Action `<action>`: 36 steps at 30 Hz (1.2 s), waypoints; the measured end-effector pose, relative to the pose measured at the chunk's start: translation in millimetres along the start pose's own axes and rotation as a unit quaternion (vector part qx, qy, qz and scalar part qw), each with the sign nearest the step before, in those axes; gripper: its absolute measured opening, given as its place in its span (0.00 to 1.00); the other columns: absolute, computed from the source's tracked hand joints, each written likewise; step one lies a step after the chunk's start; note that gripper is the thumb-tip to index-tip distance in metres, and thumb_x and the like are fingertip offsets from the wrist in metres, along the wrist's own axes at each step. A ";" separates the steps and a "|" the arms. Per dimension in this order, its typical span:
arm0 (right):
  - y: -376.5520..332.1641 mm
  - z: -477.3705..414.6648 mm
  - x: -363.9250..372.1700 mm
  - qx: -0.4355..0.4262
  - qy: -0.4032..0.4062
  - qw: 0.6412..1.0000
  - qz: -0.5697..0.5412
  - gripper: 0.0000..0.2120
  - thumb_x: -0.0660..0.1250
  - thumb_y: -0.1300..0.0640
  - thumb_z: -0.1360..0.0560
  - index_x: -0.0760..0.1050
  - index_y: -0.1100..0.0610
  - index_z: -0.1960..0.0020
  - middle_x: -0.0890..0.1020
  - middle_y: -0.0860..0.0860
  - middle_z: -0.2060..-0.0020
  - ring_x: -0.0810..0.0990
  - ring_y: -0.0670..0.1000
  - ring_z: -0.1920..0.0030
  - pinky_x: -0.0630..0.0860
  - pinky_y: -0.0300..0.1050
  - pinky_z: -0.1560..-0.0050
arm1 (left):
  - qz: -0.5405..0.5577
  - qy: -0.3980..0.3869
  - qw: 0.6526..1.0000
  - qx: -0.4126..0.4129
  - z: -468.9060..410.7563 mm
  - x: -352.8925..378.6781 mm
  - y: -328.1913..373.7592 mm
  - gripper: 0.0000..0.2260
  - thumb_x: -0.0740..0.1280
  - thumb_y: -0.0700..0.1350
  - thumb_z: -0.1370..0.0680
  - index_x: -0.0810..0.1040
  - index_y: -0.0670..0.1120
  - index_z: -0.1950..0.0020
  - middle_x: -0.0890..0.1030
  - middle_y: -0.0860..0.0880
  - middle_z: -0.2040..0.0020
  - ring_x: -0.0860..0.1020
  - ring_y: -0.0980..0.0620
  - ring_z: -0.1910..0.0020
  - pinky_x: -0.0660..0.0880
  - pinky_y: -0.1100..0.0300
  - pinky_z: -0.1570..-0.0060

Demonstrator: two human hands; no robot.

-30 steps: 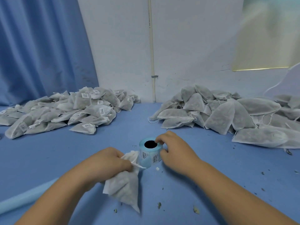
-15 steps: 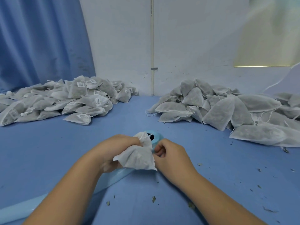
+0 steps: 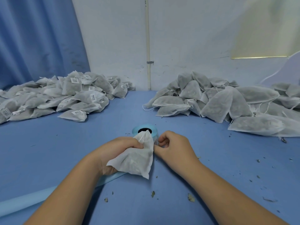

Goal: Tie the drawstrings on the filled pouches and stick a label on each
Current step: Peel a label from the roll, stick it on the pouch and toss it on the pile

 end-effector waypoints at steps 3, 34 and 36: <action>-3.4 1.2 -0.3 -0.012 0.002 1.000 0.003 0.08 0.73 0.49 0.31 0.75 0.50 0.59 0.79 0.42 0.63 0.75 0.39 0.64 0.70 0.30 0.63 | 0.016 -0.001 1.000 0.018 -0.9 -0.8 1.4 0.19 0.73 0.43 0.40 0.79 0.40 0.51 0.78 0.42 0.57 0.79 0.49 0.63 0.76 0.60 0.65; 2.8 10.2 -49.0 0.087 0.016 0.996 -0.029 0.05 0.67 0.60 0.30 0.78 0.53 0.65 0.80 0.48 0.68 0.76 0.48 0.67 0.70 0.41 0.66 | -0.186 0.108 0.975 0.063 17.0 0.4 9.3 0.07 0.68 0.45 0.33 0.72 0.47 0.59 0.68 0.46 0.64 0.67 0.50 0.65 0.63 0.58 0.66; -1.5 17.1 -59.5 0.094 -0.006 0.979 -0.182 0.05 0.67 0.62 0.29 0.80 0.55 0.62 0.82 0.53 0.64 0.78 0.48 0.66 0.72 0.42 0.65 | -0.185 0.120 0.973 0.073 19.5 1.6 12.0 0.05 0.68 0.45 0.31 0.74 0.46 0.61 0.71 0.46 0.65 0.69 0.50 0.65 0.65 0.58 0.65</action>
Point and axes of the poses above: each hand's wrist, its own z-axis away from the middle knuckle, its own x-axis out of the palm, y = z × x, the point moved 6 cm from there along -z, towards the middle knuckle
